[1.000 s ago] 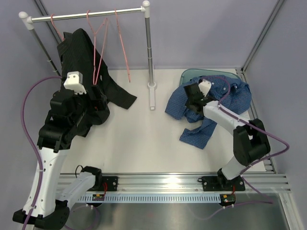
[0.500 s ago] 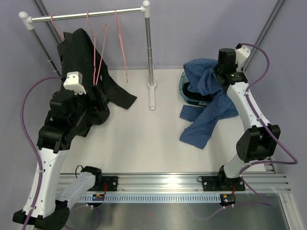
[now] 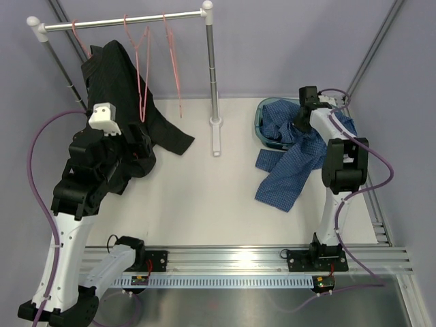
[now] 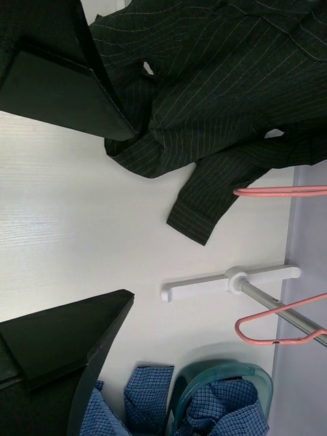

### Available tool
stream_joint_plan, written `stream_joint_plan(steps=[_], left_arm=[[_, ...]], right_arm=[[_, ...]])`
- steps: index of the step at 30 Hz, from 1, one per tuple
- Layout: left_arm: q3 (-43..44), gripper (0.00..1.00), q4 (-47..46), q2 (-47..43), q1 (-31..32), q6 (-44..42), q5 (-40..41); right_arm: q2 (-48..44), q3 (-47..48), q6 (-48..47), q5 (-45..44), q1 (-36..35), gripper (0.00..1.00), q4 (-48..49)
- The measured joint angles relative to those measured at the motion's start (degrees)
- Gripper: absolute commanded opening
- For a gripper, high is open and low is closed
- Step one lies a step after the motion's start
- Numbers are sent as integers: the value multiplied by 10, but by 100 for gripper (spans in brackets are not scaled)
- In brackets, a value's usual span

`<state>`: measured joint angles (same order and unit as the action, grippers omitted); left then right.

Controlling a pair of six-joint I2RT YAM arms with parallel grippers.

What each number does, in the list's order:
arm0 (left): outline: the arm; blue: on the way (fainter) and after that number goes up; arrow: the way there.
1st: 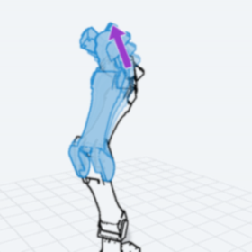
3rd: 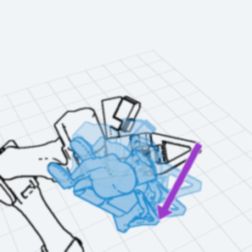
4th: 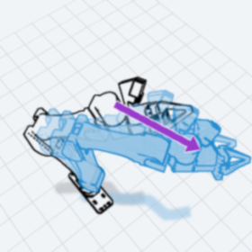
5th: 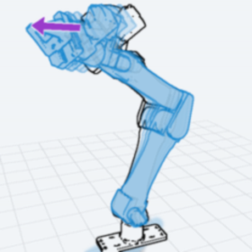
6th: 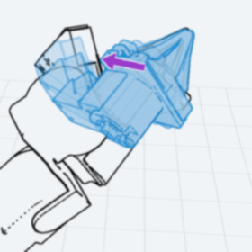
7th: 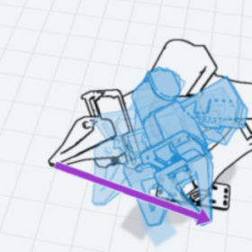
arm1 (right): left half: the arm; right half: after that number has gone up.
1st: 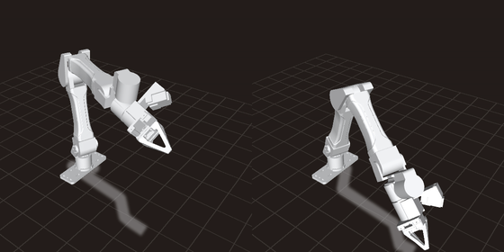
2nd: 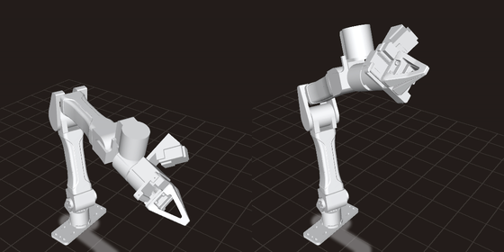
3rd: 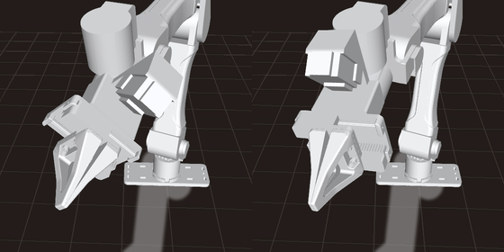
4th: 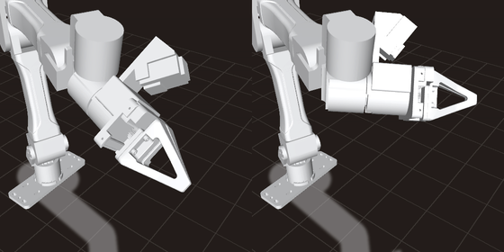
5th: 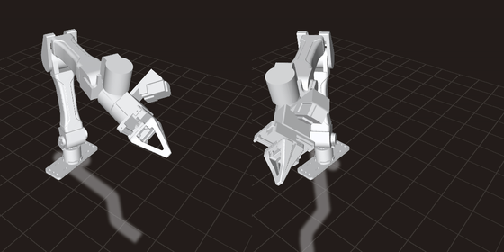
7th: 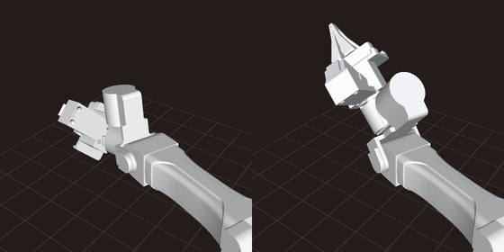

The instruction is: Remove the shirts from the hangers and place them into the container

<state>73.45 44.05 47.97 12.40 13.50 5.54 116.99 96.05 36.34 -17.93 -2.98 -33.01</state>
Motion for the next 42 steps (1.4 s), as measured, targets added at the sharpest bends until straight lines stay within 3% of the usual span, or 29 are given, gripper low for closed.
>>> stream_joint_plan(steps=[4,11,12,16,19,23,29,36,42], left_arm=[[0,99,0,2,0,0,0],[0,99,1,2,0,0,0],[0,99,0,2,0,0,0],[0,99,1,2,0,0,0],[0,99,1,2,0,1,0],[1,99,2,1,0,1,0],[7,99,6,-3,0,1,-2],[2,99,14,-34,0,2,-19],[-35,99,19,-64,0,18,-56]], right_arm=[[59,43,4,37,0,3,-30],[52,56,0,54,0,40,-50],[43,57,-2,53,0,51,-55],[-24,57,-15,49,0,81,-75],[-99,56,-22,42,0,89,-80],[-218,12,-19,38,0,92,-69],[-353,-153,18,39,3,94,-37],[-420,-397,86,79,8,92,27],[-452,-522,98,117,8,88,112]])
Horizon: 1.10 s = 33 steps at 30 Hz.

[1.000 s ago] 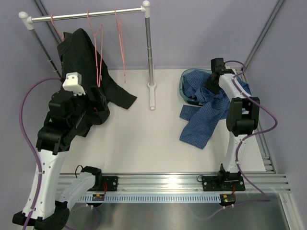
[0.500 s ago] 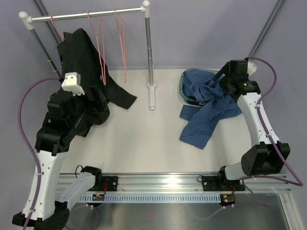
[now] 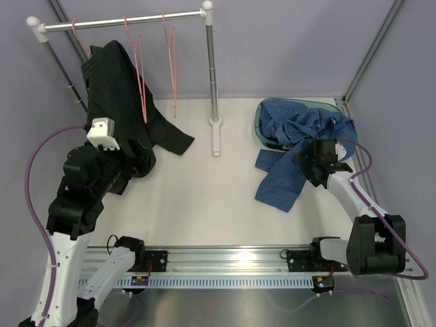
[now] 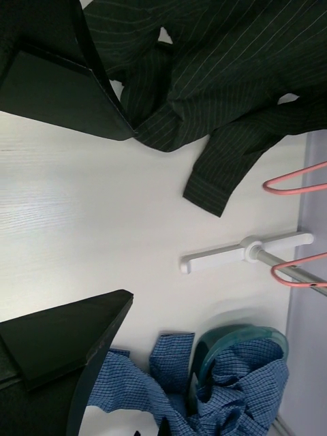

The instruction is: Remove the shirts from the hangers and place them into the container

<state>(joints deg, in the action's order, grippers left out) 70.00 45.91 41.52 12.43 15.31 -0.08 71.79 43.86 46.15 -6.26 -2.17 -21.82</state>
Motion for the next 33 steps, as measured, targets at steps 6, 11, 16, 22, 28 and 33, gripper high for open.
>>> stream_joint_plan(steps=[6,11,16,22,28,33], left_arm=[[-36,99,4,-21,10,11,-19],[-40,99,4,-26,18,17,-29],[-40,99,3,-24,18,16,-27],[-40,99,3,-5,18,16,-18],[-39,99,-2,12,18,14,-10],[-35,99,-6,28,18,8,-2]], right_arm=[[11,-20,-21,6,0,84,72],[34,-20,-35,15,0,84,103],[53,-20,-59,31,0,84,128],[61,-10,-81,39,-7,85,115],[61,27,-61,-39,-82,88,3],[61,25,-8,-61,-87,86,-76]])
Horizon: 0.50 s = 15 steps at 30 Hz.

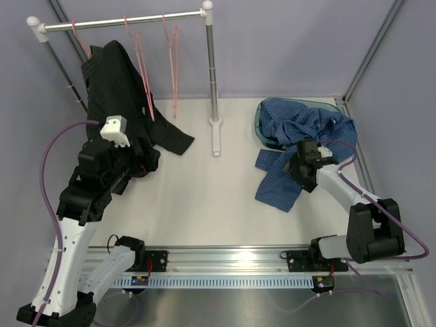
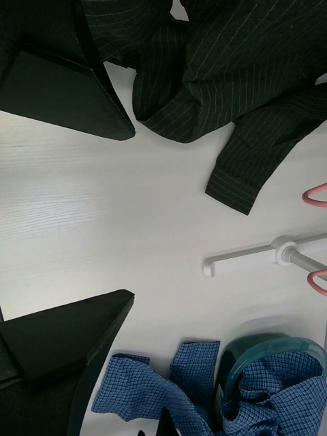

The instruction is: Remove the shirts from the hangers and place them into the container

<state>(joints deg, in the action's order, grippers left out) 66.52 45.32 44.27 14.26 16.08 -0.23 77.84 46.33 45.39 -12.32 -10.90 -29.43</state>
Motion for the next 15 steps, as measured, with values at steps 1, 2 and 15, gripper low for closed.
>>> stream_joint_plan(steps=[1,2,15], left_arm=[[0,99,0,1,0,-1,3],[0,99,0,1,0,-2,6],[0,99,0,1,0,-10,12]], right_arm=[[-1,-3,9,-3,-2,86,-13],[-4,-6,18,-5,-4,85,-28],[-19,-79,76,25,-12,76,-70]])
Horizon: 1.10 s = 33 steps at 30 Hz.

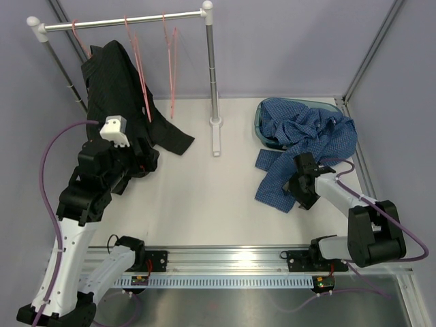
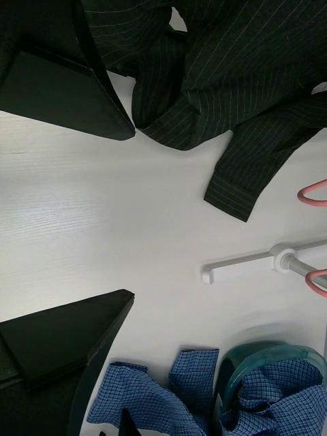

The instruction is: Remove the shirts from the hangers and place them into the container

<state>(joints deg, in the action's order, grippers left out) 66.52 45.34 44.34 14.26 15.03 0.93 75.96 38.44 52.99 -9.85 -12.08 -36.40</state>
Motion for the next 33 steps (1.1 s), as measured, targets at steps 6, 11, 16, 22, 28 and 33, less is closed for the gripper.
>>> stream_joint_plan(steps=[6,11,16,22,28,33], left_arm=[[0,99,1,-2,0,0,1],[0,99,3,-10,0,0,6],[1,99,8,-17,0,-2,11],[2,99,16,-19,0,-5,19],[9,99,17,-18,0,-10,25],[12,99,18,-17,0,-11,26]], right_arm=[[23,4,-2,3,0,55,23],[35,10,-9,-2,0,29,31],[41,12,-19,-3,0,1,43],[28,31,-36,-25,0,0,20],[-38,201,-102,-73,-1,0,-40],[-16,395,-156,-91,19,0,-18]])
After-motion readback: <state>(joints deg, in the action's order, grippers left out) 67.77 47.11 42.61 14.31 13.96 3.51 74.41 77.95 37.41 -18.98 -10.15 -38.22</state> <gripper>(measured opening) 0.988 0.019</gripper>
